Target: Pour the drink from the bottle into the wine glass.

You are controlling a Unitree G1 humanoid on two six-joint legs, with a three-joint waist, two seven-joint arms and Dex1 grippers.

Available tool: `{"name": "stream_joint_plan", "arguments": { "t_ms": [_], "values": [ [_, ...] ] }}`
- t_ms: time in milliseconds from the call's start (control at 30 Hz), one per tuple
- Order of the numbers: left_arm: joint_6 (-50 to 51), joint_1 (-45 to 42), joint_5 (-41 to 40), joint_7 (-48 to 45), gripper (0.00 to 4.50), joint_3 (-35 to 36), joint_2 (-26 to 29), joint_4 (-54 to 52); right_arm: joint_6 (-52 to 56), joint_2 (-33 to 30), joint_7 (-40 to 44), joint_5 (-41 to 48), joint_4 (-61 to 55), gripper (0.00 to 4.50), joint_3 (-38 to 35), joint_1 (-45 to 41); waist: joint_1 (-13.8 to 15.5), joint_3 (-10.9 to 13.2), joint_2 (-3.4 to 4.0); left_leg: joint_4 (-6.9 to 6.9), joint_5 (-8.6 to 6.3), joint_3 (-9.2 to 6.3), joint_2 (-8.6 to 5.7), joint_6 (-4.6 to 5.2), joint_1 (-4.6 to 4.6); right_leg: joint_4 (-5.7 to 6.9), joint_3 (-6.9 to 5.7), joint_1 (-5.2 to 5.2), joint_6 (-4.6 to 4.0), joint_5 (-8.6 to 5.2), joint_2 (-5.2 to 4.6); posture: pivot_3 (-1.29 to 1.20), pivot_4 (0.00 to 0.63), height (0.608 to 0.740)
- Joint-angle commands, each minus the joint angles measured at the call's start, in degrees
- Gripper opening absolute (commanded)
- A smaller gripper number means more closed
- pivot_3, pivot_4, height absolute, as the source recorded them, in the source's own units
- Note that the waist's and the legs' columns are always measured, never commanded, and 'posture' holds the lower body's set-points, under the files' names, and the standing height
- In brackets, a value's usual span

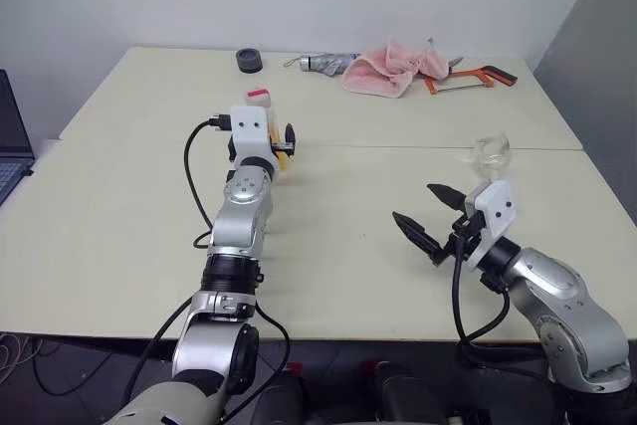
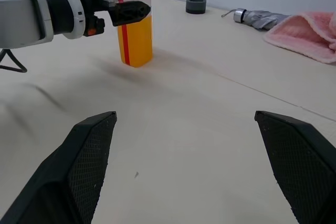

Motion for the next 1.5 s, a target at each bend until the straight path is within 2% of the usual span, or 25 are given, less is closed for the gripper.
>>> {"name": "stream_joint_plan", "arguments": {
  "t_ms": [33,200,500,1500],
  "values": [
    [-2.39,-2.94,0.07,0.77,4.48,0.68,-0.24,1.49,0.22,0.11,0.41,0.97,-0.51,4.50,0.23,-1.21,-0.01,0.00,0.00,0.01,0.00,-0.01,0.00,0.00,-0.01,0.00,-0.02,0.00,0.00,0.00,0.00,0.00,0.150,0.740],
    [-3.65,-5.52,-0.06,1.11,4.48,1.27,-0.19,5.25,-0.27,0.47,1.47,2.13,-0.79,4.50,0.70,-2.70,0.00,0.00,0.00,0.01,0.00,-0.02,0.00,0.00,-0.05,0.00,-0.05,-0.03,0.00,0.00,0.00,0.00,0.150,0.740],
    [-5.26,-8.08,-0.29,1.14,4.48,1.40,0.01,9.44,2.70,-0.69,4.83,9.69,-2.13,4.50,-0.21,-6.63,-0.02,0.00,0.00,0.02,0.00,-0.08,0.00,0.00,-0.08,0.00,-0.13,-0.03,-0.01,0.01,-0.01,0.00,0.150,0.740],
    [-7.99,-11.92,0.16,-1.59,4.48,0.72,1.92,15.82,1.18,-2.37,6.13,6.32,0.41,4.50,1.78,-7.53,0.02,0.00,0.00,0.10,0.03,-0.57,-0.10,-0.02,-0.30,0.00,-0.74,-0.03,-0.02,0.01,-0.20,0.00,0.150,0.740]
  ]
}}
